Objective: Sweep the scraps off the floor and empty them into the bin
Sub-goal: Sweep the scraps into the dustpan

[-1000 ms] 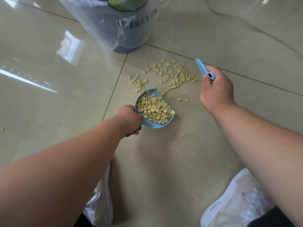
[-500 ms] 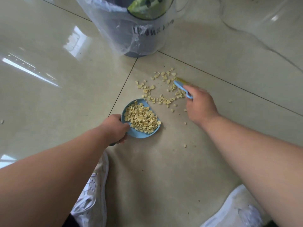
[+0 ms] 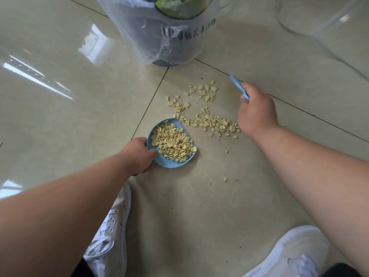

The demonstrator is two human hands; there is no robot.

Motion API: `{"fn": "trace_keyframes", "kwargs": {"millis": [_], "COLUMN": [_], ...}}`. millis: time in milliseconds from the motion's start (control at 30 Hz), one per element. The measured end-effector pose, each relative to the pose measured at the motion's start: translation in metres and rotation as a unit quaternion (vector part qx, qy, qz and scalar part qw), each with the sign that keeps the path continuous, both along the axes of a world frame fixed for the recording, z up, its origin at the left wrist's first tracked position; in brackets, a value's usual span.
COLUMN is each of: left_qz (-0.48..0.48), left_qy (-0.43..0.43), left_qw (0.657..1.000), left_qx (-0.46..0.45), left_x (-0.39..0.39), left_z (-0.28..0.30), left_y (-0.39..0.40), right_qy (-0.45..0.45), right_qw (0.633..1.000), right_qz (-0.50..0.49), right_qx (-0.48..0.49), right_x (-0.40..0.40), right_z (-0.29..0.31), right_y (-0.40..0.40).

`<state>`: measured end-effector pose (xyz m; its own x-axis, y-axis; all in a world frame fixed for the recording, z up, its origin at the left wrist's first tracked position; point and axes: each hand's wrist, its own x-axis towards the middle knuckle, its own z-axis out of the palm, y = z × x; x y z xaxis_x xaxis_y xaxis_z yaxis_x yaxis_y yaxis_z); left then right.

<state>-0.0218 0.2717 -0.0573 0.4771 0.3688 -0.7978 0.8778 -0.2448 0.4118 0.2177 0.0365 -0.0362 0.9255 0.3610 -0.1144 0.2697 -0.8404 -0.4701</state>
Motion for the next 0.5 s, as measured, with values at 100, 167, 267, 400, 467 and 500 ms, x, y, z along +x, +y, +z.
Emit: {"fn": "trace_keyframes", "kwargs": {"millis": [100,167,267,400,467,500], "left_qz": [-0.005,-0.004,-0.006,-0.011,-0.013,-0.013], "left_qy": [0.006,0.005,0.001,0.001,-0.004,-0.006], "left_qw": [1.000,1.000,1.000,1.000,1.000,1.000], "left_qx": [0.012,0.015,0.013,0.017,0.019,0.018], "left_x": [0.000,0.000,0.000,-0.001,-0.002,-0.002], "left_z": [-0.001,-0.002,-0.001,0.001,0.001,0.000], "left_y": [-0.003,-0.003,-0.002,-0.003,-0.004,-0.004], "right_qy": [0.019,0.025,0.042,0.045,0.047,0.045], "right_qw": [0.999,0.994,0.985,0.966,0.958,0.956], "right_qz": [0.049,0.105,0.166,0.253,0.277,0.285], "right_qx": [-0.014,-0.004,0.000,-0.031,-0.050,-0.053], "right_x": [0.010,0.002,-0.018,-0.045,-0.056,-0.061], "right_z": [-0.005,-0.003,0.001,-0.005,-0.009,-0.010], "right_y": [0.028,0.043,0.050,0.020,-0.004,-0.015]}}
